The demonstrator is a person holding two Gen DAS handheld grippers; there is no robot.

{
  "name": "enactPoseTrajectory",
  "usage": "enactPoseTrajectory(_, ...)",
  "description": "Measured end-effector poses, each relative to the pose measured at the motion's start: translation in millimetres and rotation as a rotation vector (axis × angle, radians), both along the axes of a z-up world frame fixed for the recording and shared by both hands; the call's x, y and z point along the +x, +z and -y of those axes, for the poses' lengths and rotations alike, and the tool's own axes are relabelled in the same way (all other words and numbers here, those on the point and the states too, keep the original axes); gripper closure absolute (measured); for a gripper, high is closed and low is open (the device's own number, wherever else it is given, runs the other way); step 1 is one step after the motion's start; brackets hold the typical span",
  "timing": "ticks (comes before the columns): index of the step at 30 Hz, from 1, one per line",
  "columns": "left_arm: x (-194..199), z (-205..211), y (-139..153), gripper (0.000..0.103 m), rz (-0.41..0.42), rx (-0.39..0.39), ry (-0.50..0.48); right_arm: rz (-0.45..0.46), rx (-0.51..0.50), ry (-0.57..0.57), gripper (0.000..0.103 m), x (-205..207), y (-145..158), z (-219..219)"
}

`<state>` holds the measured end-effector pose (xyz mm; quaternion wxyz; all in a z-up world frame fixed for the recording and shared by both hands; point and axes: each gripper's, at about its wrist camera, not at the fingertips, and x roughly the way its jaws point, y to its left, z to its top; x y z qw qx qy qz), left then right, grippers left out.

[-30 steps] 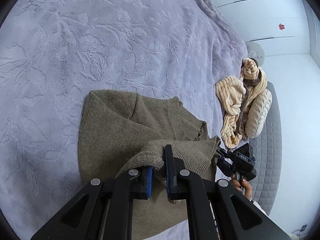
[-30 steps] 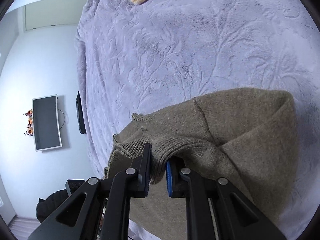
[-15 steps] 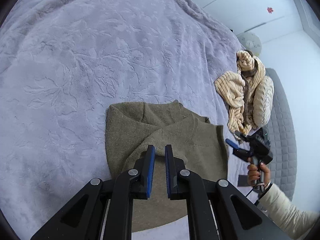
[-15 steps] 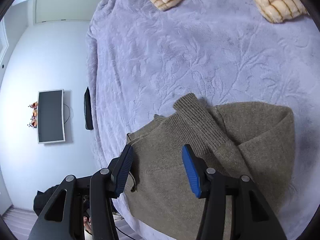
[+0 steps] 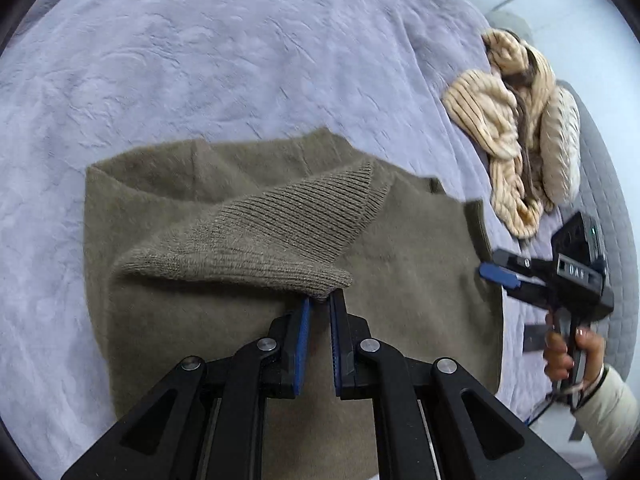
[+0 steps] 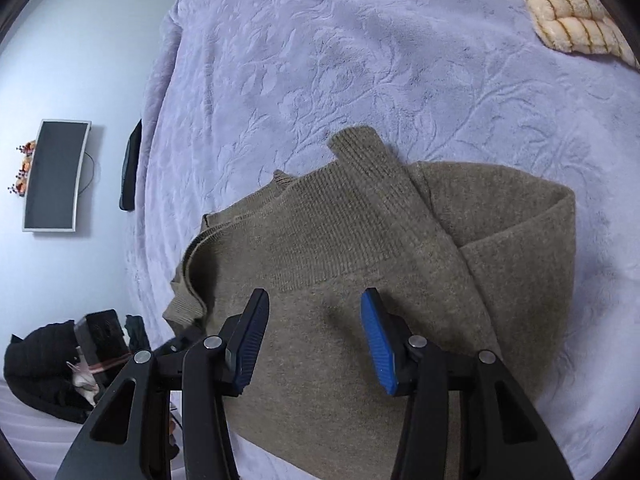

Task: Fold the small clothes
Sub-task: 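Open both tools and lift them off the folded sweater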

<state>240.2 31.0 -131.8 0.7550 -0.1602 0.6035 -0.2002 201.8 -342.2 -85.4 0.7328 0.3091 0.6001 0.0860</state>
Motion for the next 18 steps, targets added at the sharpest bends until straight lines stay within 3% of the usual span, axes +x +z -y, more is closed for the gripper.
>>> enactPoseTrajectory(4,29,-33,6,0.094,0.038,0.080,0.152,0.008,-0.131,-0.070,0.051,11,3,25)
enactPoseTrajectory(6,33,-47,13,0.094,0.050,0.099,0.191,0.008,-0.144,-0.120,0.051,9,6,40)
enactPoseTrajectory(10,22,-50,28,0.094,0.099,0.232,0.132,0.024,-0.169,-0.118,0.051,-3,23,53)
enactPoseTrajectory(14,1,-50,28,0.094,0.110,0.292,0.099,0.022,-0.205,-0.086,0.049,-22,32,50)
enactPoseTrajectory(16,-12,-55,28,0.051,0.101,0.278,0.125,0.021,-0.184,-0.092,0.043,-35,35,48)
enactPoseTrajectory(17,-20,-57,27,0.004,0.094,0.272,0.153,0.019,-0.175,-0.095,0.043,-42,35,48)
enactPoseTrajectory(18,-28,-58,29,0.000,0.103,0.277,0.178,0.014,-0.168,-0.095,0.043,-50,35,47)
